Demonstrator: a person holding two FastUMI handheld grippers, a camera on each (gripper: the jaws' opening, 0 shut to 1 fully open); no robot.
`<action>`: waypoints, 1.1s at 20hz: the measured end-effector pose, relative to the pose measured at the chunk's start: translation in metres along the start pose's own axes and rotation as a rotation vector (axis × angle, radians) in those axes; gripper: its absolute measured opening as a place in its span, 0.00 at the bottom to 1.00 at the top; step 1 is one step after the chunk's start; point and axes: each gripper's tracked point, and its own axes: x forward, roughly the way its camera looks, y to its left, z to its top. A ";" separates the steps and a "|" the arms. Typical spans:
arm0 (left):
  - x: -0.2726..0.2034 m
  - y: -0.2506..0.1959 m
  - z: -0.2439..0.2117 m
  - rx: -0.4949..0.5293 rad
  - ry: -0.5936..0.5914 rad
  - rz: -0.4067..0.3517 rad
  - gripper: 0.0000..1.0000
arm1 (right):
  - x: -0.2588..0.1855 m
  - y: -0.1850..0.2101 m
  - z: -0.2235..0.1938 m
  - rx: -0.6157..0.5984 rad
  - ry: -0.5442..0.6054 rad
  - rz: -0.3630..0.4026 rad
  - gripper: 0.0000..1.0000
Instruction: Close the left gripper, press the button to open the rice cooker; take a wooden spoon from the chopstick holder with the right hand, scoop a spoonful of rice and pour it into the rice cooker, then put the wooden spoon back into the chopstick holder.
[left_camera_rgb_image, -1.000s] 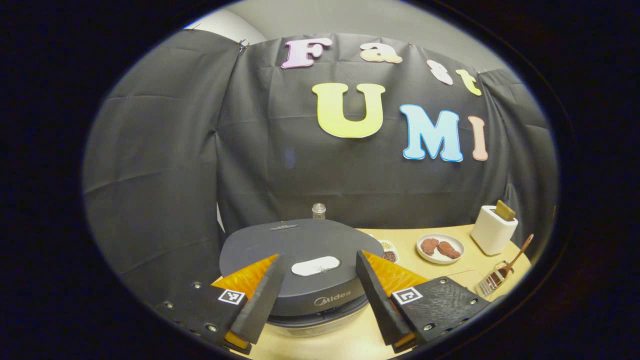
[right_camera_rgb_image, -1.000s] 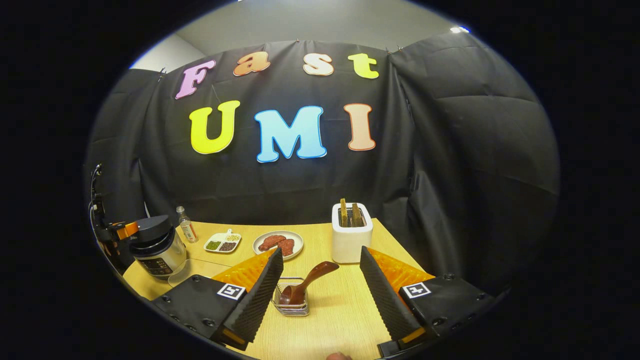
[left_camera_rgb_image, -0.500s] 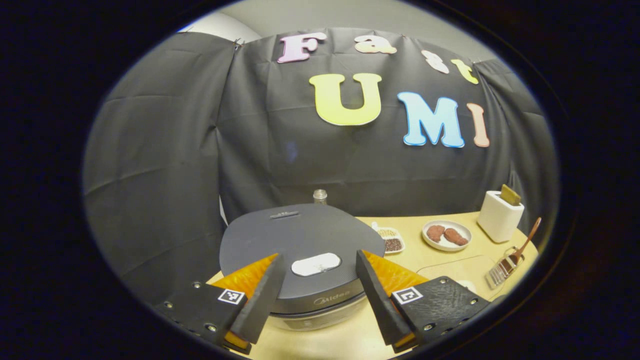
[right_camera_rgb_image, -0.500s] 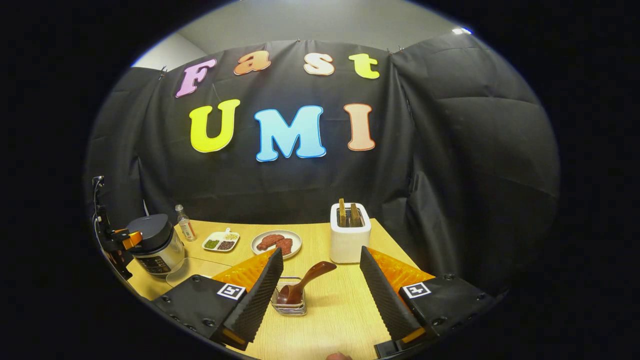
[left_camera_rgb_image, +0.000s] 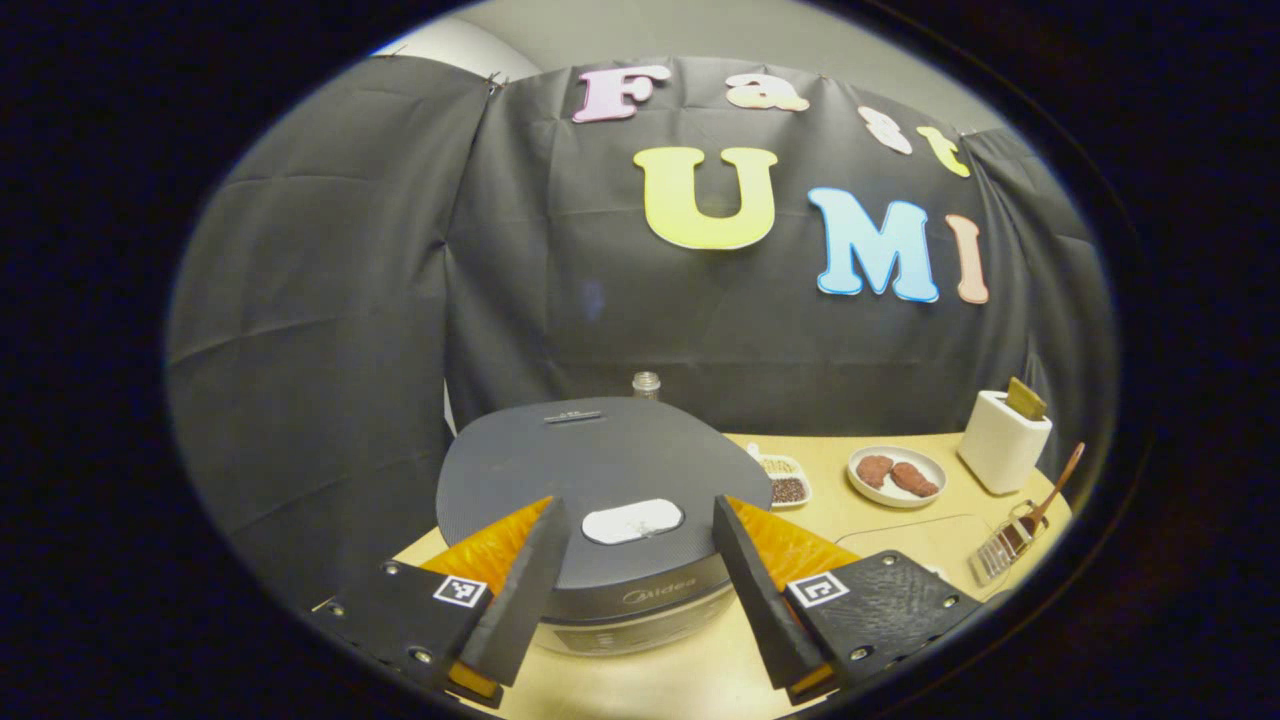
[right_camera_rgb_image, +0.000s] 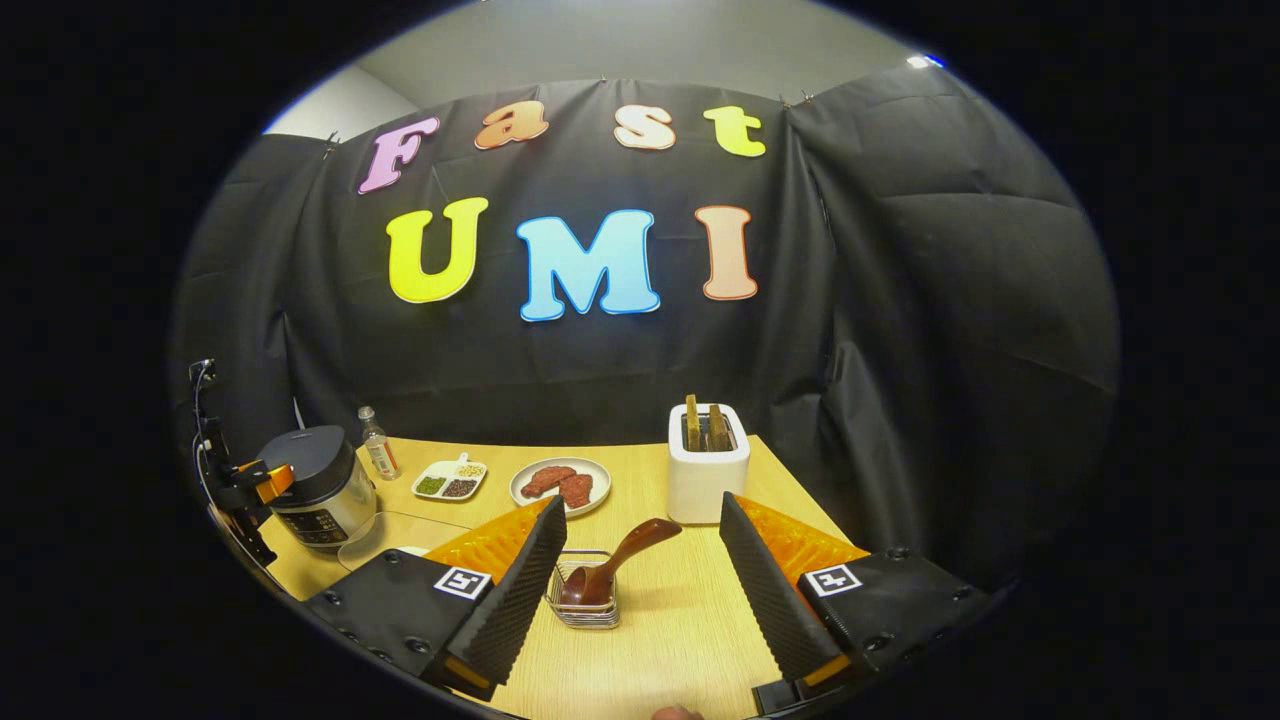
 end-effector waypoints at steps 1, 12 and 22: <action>0.000 0.000 0.001 0.019 -0.015 0.003 0.93 | -0.003 0.002 0.002 -0.003 -0.005 0.008 0.98; -0.123 -0.050 0.096 0.039 -0.191 -0.052 0.88 | -0.059 0.023 0.033 0.000 -0.156 0.123 0.98; -0.246 -0.050 0.147 0.069 -0.319 -0.187 0.88 | -0.122 0.037 0.048 -0.006 -0.272 0.061 0.98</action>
